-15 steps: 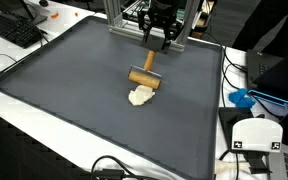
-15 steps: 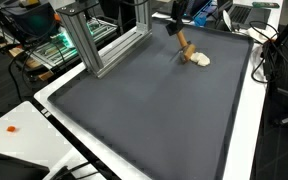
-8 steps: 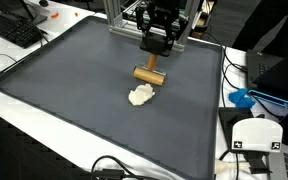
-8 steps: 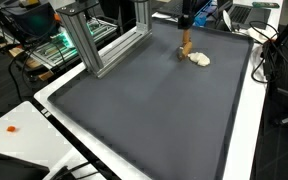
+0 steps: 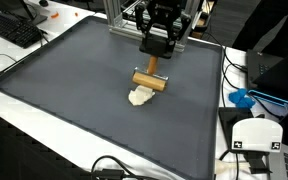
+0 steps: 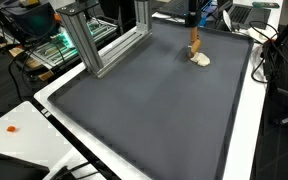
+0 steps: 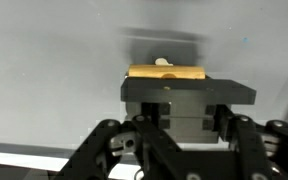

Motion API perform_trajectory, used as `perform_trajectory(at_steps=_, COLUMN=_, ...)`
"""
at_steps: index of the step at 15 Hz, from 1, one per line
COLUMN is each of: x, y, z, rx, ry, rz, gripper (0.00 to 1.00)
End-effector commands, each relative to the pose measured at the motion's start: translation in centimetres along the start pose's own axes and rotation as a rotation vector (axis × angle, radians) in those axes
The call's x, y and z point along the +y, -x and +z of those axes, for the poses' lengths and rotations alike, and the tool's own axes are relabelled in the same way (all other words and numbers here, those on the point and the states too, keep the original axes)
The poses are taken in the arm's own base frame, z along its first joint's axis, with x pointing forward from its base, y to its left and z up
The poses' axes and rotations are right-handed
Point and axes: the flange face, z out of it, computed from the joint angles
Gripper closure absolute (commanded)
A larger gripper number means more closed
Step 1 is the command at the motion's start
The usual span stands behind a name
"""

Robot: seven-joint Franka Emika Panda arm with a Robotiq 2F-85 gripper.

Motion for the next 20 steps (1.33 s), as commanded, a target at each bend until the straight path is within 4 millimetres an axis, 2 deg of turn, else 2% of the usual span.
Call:
perform_trajectory(at_steps=1, x=0.4, y=-0.4, z=0.1, rx=0.060, ry=-0.010, rz=0.029, gripper=0.64)
perform_trajectory(at_steps=7, x=1.4, y=-0.7, z=2.9, rx=0.086, ry=-0.006, rz=0.062, gripper=0.64)
perform_trajectory(at_steps=20, x=2.1, y=-1.6, z=3.4, rx=0.194, ry=0.005, rz=0.105, gripper=0.64)
